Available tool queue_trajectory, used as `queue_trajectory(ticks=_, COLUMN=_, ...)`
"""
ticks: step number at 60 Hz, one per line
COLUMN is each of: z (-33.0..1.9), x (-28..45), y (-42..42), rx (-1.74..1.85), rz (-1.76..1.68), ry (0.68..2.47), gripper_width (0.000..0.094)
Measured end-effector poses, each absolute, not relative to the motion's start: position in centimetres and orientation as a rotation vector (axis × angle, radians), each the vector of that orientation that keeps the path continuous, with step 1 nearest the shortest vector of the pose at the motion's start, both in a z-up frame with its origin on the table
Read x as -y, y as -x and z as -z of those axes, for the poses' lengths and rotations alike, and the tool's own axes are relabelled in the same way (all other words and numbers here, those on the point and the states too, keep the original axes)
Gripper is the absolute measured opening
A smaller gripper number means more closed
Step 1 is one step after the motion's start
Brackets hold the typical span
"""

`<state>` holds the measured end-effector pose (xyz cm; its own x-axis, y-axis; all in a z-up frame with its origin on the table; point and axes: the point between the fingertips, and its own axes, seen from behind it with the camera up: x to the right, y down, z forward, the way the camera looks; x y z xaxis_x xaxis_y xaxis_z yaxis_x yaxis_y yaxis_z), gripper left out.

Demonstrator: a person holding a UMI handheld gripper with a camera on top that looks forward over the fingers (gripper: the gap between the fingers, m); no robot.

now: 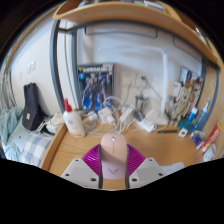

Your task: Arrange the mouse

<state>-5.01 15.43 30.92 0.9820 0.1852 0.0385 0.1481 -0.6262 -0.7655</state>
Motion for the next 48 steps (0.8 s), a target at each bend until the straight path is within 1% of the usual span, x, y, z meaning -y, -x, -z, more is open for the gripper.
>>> queue_trajectory(ticks=1, z=-31.3, x=-16.6, y=5.0, rx=0.233, rz=-0.044, ry=2.236, gripper_width=0.0299)
queue_trajectory(ticks=2, z=-32.4, x=-16.1, y=3.8, rx=0.234, rz=-0.039, ry=2.217, gripper_width=0.0299)
queue_trajectory(ticks=7, z=-39.7, x=-16.2, y=-0.7, rx=0.225, rz=-0.002, ry=2.129, gripper_width=0.0299)
queue_trajectory(ticks=9, z=-41.7, x=-16.9, y=-2.2, rx=0.216, rz=0.019, ry=2.095, gripper_width=0.0299)
queue_trajectory(ticks=17, z=-47.8, x=-15.6, y=-10.8, rx=0.176, rz=0.105, ry=2.011, gripper_width=0.0299)
queue_trajectory(ticks=22, z=-47.0, x=-13.9, y=-15.8, rx=0.134, rz=0.136, ry=2.009, gripper_width=0.0298)
queue_trajectory(ticks=24, z=-46.1, x=-13.4, y=-17.5, rx=0.117, rz=0.141, ry=2.021, gripper_width=0.0298)
queue_trajectory(ticks=28, z=-42.0, x=-12.5, y=-20.0, rx=0.091, rz=0.137, ry=2.086, gripper_width=0.0299)
queue_trajectory(ticks=31, z=-38.4, x=-11.5, y=-21.3, rx=0.1, rz=0.153, ry=2.142, gripper_width=0.0298)
queue_trajectory(ticks=38, z=-27.7, x=-9.7, y=-21.7, rx=0.096, rz=0.106, ry=2.315, gripper_width=0.03)
queue_trajectory(ticks=44, z=-20.9, x=-7.7, y=-21.3, rx=0.084, rz=0.067, ry=2.41, gripper_width=0.0298)
queue_trajectory(ticks=48, z=-17.5, x=-6.8, y=-20.8, rx=0.088, rz=0.056, ry=2.456, gripper_width=0.0308)
